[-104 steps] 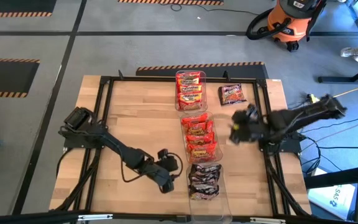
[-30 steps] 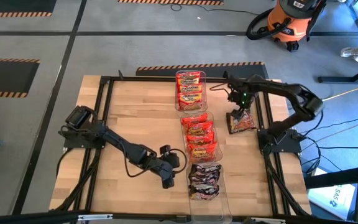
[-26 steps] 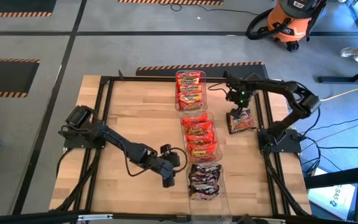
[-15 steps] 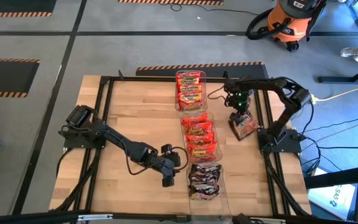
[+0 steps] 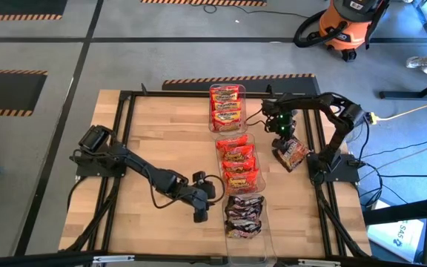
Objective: Sort Maruchan noodles
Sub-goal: Put the orange noodle pack into the middle transparent bin
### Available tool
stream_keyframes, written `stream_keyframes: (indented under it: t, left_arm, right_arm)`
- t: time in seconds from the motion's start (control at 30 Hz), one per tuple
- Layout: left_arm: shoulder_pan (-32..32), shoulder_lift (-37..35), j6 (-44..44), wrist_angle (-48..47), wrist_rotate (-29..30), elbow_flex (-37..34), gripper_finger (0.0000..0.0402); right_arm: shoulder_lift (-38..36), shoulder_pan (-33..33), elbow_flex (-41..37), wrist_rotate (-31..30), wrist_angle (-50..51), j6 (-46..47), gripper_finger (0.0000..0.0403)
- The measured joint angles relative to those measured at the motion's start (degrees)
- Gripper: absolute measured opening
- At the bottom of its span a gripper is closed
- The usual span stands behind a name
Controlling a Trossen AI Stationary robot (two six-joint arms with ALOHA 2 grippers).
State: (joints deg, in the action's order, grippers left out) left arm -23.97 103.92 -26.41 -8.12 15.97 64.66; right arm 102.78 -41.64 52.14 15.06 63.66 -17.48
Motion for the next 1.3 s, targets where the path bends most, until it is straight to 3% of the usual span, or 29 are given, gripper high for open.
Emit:
stream_keyframes:
  t: [0.17, 0.53, 0.7, 0.93, 1.1, 1.3]
  left_arm:
    - [0.0, 0.0, 0.0, 0.0, 1.2, 0.0, 0.0175]
    - [0.0, 0.0, 0.0, 0.0, 2.0, 0.0, 0.0175]
    - [0.0, 0.0, 0.0, 0.0, 2.0, 0.0, 0.0175]
    - [0.0, -1.5, -0.3, -1.5, 1.8, -0.1, 0.0175]
    - [-0.5, -4.5, -3.1, -5.3, 2.3, 0.0, 0.0175]
    - [-1.7, -7.3, -4.2, -5.6, 7.5, 0.0, 0.0175]
  right_arm:
    - [0.9, 0.7, 0.0, 0.8, 0.7, 0.0, 0.0229]
    - [1.0, 0.9, -0.5, 3.0, 2.3, -2.2, 0.0017]
    - [-2.6, 2.8, -0.6, 0.6, 3.1, -2.2, 0.0011]
    - [-14.8, 11.7, -0.7, -2.7, 5.4, 2.0, 0.0003]
    - [-25.9, 19.9, -0.6, -4.0, 5.5, 8.7, 0.0001]
    - [-39.0, 29.2, -0.5, -6.1, 3.7, 20.0, 0.0001]
